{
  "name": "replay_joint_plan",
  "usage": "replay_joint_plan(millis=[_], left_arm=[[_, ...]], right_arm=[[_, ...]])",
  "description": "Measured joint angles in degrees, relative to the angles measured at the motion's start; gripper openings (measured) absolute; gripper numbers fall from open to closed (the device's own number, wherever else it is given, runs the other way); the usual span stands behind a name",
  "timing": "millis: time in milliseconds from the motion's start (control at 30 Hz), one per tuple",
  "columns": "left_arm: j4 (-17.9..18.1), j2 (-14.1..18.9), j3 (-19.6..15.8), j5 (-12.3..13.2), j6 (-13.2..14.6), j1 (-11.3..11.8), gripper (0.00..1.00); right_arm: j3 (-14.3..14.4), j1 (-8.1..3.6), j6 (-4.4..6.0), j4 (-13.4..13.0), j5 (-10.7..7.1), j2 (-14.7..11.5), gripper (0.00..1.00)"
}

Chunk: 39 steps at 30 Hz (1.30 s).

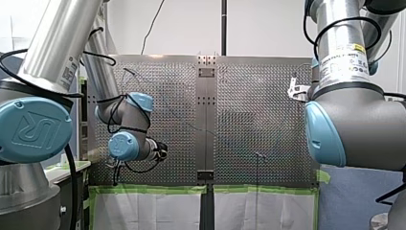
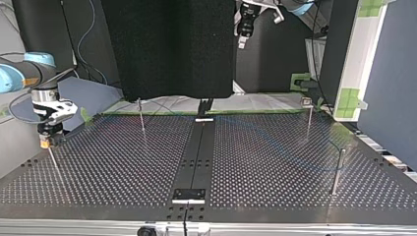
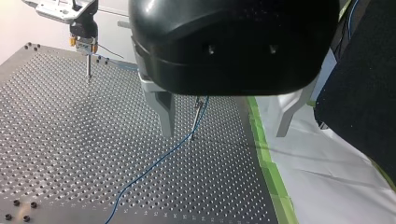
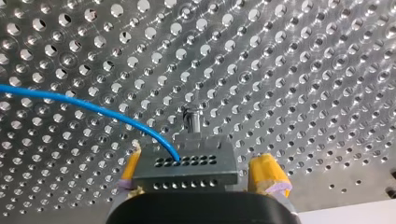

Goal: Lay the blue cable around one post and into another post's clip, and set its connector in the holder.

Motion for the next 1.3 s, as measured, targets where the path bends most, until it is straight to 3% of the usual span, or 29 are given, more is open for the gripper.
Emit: replay_joint_plan(millis=[333,667,1000,1300], left_arm=[[0.14,0.0,-0.01,0.0,-0.33,0.0,1.0],[0.06,0.0,0.0,0.0,-0.41,-0.01,1.0],[0.17,0.0,0.0,0.05,-0.43,-0.01,1.0],[0.22,0.0,0.0,0.17,-0.44,-0.01,1.0]], right_arm=[[-0.4,0.01,-0.98,0.32,0.07,0.02,0.98],[-0.45,-0.26,-1.23,0.76,0.13,-0.03,0.98],[-0.45,-0.46,-2.62,1.74,0.54,-0.03,0.98],[-0.63,-0.35,-2.77,1.84,0.56,-0.02,0.98]])
